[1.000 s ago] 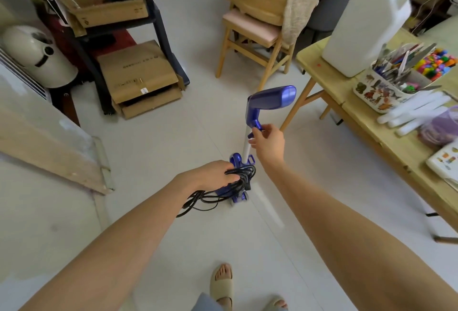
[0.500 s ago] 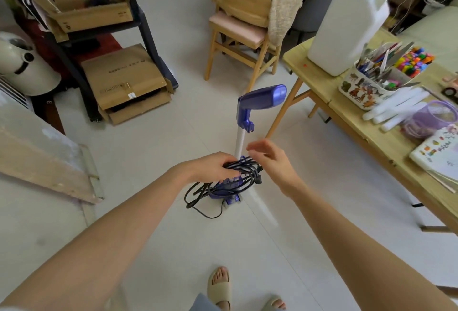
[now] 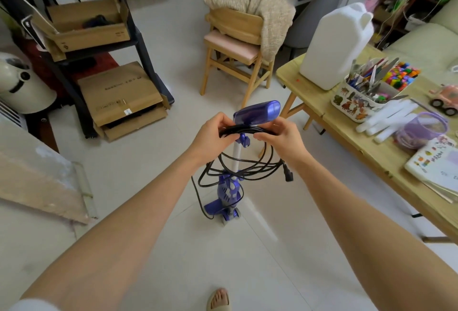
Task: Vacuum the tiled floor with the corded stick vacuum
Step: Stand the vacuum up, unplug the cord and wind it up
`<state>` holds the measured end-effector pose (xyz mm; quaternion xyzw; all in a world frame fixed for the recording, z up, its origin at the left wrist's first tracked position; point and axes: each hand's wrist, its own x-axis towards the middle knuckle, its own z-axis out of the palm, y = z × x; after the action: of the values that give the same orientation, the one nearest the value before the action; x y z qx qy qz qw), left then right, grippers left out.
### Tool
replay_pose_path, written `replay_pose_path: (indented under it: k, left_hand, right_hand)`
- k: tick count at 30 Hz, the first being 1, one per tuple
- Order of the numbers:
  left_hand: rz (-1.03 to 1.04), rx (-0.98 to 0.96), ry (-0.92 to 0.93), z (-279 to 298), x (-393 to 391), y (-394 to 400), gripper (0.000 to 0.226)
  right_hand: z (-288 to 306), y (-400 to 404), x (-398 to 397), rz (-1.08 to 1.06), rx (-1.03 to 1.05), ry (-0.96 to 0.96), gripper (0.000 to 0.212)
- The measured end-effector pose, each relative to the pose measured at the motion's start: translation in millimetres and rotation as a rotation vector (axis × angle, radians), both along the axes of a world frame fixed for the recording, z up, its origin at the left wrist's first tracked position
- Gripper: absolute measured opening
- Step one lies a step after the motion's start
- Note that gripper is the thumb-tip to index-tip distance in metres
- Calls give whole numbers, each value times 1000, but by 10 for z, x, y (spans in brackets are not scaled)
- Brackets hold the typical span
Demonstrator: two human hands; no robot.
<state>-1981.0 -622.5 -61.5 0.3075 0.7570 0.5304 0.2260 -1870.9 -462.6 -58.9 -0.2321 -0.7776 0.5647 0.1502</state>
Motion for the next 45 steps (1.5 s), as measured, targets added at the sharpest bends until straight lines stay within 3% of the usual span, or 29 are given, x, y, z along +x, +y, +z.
replay_pose_path:
  k: [5,12,18,21,26,33,39,42,45]
  left_hand:
    - [142,-94,139,-107,27,111,15]
    - [182,-116,242,-346,157,193,17]
    - [123,-207,289,-310,170,97,20]
    - [100,-308,248,-159,166,-58,46]
    - [90,-361,296,257,162,-222,59]
    - [-157,-455,403,826,215,-49,79]
    - [-321,-469,392,773,-104,132,71]
    - [-524,-409,392,679,-356,267,49]
    - [-692,-363,408,647,-545,369,38]
  right_hand:
    - [-104,45,-177,-51,100,-37,20]
    - [-431,47,-173,-161,246,-170,10]
    - [-362,-102,44,-87,477,-271,44]
    - [-142,-205,377,-159,362,-273,46]
    - [289,-404,652,-270,-37,-65,35]
    - [827,-720,601,-321,-318,63,53]
    - [841,-779,376,-400,-340,78,43]
    - [761,-894,219,-576,-402,142,24]
    - [664,-998,76,-733,-422,198,22]
